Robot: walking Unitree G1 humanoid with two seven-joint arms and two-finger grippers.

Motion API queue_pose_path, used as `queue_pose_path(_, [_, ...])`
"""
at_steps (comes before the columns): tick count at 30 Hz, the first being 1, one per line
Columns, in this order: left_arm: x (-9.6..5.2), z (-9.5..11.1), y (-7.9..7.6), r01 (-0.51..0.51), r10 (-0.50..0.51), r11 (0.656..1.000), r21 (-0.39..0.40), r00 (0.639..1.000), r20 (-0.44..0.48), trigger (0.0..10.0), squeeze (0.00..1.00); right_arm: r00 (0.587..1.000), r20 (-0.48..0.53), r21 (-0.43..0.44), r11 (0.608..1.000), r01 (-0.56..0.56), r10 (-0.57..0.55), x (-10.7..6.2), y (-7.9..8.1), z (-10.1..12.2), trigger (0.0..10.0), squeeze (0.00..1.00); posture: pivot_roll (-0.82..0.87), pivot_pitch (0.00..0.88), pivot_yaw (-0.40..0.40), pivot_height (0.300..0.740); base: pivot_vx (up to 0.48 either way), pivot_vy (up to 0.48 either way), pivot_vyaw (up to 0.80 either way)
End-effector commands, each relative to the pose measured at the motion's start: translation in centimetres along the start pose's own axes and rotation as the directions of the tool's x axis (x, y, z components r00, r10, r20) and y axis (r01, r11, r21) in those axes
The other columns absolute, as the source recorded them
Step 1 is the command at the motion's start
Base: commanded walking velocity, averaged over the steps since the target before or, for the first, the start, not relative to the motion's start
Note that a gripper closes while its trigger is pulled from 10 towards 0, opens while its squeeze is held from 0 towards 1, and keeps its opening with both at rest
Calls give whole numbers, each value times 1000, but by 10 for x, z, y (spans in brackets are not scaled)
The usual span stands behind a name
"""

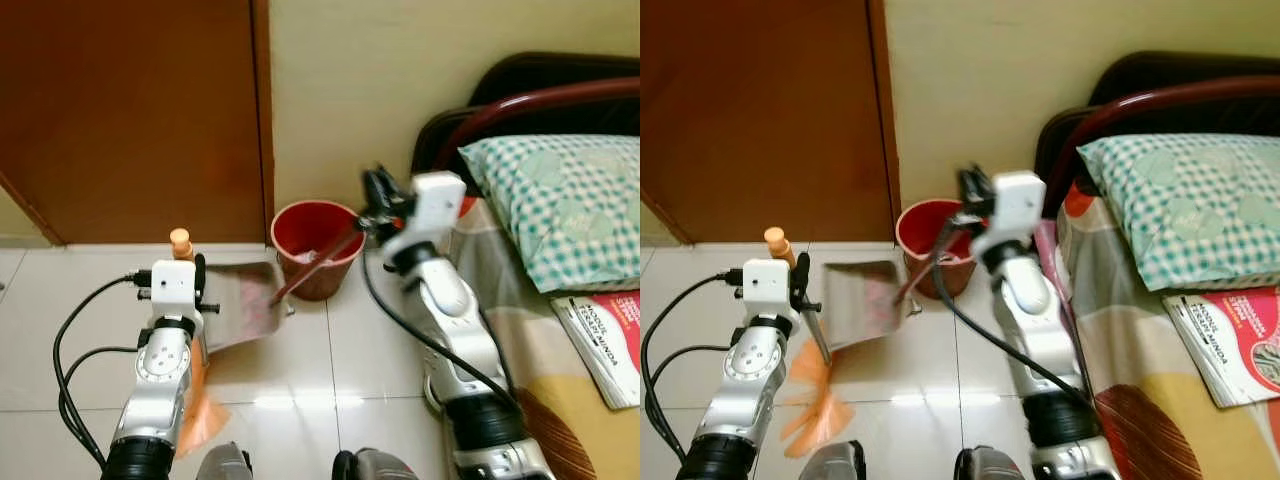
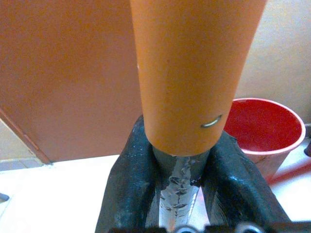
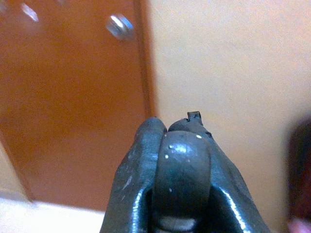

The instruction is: Sweep floor

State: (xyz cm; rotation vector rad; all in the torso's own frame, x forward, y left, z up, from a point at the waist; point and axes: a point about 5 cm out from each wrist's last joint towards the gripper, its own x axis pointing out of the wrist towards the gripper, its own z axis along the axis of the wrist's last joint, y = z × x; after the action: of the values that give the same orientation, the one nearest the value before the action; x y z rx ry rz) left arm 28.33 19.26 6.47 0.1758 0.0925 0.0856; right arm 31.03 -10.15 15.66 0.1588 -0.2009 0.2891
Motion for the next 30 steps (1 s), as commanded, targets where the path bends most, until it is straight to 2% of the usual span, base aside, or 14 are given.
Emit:
queue_pose_path(1, [-6,-17,3,10,-8,1000,25,996,-87,10000,0,993,-70,-55,994,92,-96,-10,-23,-10,10000,0,26,121,-52,740,0,0,0])
queue_pose_path(5, [-7,-16,3,20,-17,999,31,997,-82,10000,0,959,-152,-87,970,228,-240,-27,-52,-24,10000,0,27,121,-50,740,0,0,0])
queue_pose_path(9, [-8,-16,3,29,-26,999,32,996,-83,10000,0,931,-214,-120,953,277,-297,-36,-64,-35,10000,0,30,121,-49,740,0,0,0])
queue_pose_path(12, [-9,-16,2,34,-31,999,34,996,-82,10000,0,912,-259,-131,947,292,-317,-40,-67,-43,10000,0,31,121,-49,740,0,0,0])
queue_pose_path(14, [-8,-10,-2,77,-75,996,37,996,-47,10000,0,832,-435,-195,938,286,-344,-58,-71,-68,10000,0,41,122,-54,740,0,0,0])
queue_pose_path(15, [-8,-10,-2,77,-75,996,37,996,-47,10000,0,832,-435,-195,938,286,-344,-58,-71,-68,10000,0,41,122,-54,740,0,0,0])
queue_pose_path(17, [-8,-9,-3,89,-87,995,43,995,-43,10000,0,804,-478,-199,935,293,-354,-67,-74,-73,10000,0,41,122,-54,740,0,0,0])
queue_pose_path(21, [-9,-11,-3,93,-90,995,42,995,-51,10000,0,708,-612,-167,932,321,-354,-91,-79,-83,10000,0,45,124,-57,740,0,0,0])
queue_pose_path(25, [-9,-11,-4,96,-94,995,41,994,-54,10000,0,687,-659,-162,950,267,-305,-107,-78,-78,10000,0,47,126,-60,740,0,0,0])
queue_pose_path(29, [-7,-8,-4,98,-96,994,40,994,-43,10000,0,637,-722,-143,959,243,-269,-130,-77,-72,10000,0,36,129,-72,740,0,0,0])
queue_pose_path(30, [-7,-8,-4,98,-96,994,40,994,-43,10000,0,637,-722,-143,959,243,-269,-130,-77,-72,10000,0,36,129,-72,740,0,0,0])
